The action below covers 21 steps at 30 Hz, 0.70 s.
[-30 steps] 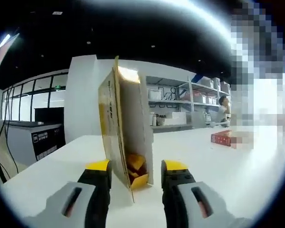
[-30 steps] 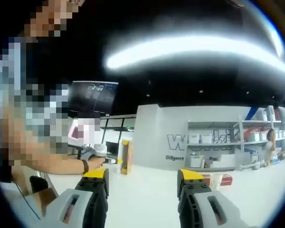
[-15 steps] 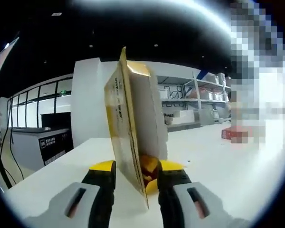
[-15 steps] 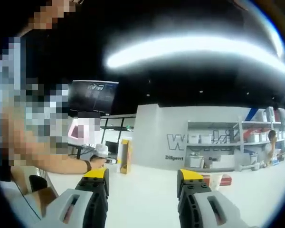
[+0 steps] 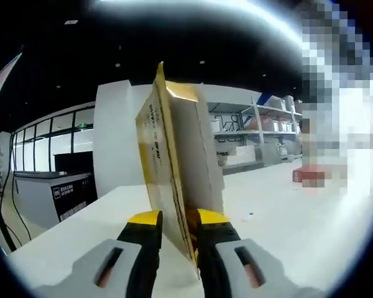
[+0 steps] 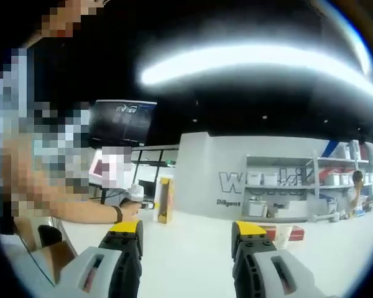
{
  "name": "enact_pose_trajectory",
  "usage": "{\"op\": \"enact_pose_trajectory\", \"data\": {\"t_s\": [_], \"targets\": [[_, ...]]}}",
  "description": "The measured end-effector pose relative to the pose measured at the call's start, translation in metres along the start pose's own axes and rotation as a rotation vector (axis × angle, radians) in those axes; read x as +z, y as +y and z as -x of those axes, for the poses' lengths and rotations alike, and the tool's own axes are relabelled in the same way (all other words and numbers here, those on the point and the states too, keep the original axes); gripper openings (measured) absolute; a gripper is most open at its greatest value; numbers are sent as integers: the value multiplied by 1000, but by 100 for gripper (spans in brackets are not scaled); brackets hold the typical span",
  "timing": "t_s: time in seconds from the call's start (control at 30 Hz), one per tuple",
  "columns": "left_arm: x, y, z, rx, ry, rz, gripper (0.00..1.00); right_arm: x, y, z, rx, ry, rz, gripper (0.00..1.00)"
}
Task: Tear open the coffee pouch, take out the coffee, and pour the coffee from the pouch into the cup
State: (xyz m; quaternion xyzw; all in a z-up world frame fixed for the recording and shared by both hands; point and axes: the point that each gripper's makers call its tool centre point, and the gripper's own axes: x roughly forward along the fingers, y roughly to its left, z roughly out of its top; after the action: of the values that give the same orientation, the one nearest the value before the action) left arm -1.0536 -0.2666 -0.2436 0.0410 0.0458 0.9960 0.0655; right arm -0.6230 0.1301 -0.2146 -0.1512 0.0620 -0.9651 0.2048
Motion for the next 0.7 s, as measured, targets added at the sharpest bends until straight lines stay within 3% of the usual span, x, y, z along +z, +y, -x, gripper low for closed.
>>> {"op": "enact_pose_trajectory", "data": {"t_s": [0.33,0.7], "targets": [[6,-5,-1,-21,-32,-24,9,0,14,-8,22,9,10,57],[9,-11,1,-38,-40,-9,9,3,40,-41,95,-9,10,57]]}}
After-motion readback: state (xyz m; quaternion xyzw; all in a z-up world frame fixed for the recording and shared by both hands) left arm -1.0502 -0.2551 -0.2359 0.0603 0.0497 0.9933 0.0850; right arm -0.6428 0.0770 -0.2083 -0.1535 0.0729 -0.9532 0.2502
